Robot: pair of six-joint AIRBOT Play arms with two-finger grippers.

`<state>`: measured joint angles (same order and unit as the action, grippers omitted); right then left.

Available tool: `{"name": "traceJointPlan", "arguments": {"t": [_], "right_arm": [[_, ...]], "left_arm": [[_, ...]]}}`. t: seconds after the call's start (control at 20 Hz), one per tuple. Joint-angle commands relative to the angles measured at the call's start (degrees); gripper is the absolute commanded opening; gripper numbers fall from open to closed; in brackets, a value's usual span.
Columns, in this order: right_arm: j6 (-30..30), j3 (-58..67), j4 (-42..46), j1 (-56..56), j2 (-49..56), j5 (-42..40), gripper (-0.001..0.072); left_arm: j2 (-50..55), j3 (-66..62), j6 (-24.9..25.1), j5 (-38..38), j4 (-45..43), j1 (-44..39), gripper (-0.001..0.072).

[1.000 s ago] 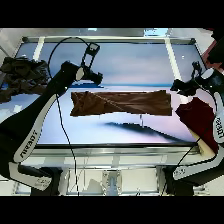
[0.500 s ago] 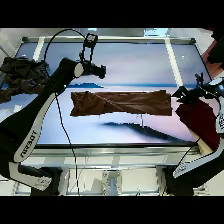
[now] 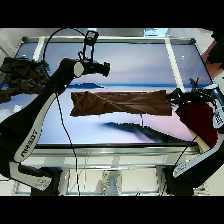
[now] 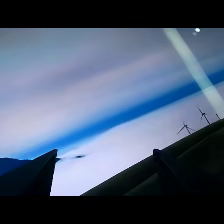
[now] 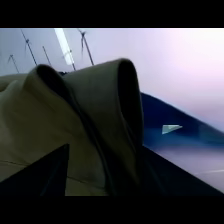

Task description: Fold the shirts.

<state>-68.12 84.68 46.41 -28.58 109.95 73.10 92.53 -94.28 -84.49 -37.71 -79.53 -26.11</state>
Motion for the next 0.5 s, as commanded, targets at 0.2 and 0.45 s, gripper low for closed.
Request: {"name": "traceJointPlan", "arguments": {"t": [0.2,0.45], "right_arm": [[2.56,0.00,-3.21,3.39,0.74,1.31,0.0262],[8.85,0.00,-16.24,4.50,-0.37,7.17,0.0032]], "left_arm": [[4.55,0.00,5.22,-2.64,8.15,-2.03,0.0626],[8.63,0.00,4.44,-5.05,8.26,-5.44,0.0010]]}}
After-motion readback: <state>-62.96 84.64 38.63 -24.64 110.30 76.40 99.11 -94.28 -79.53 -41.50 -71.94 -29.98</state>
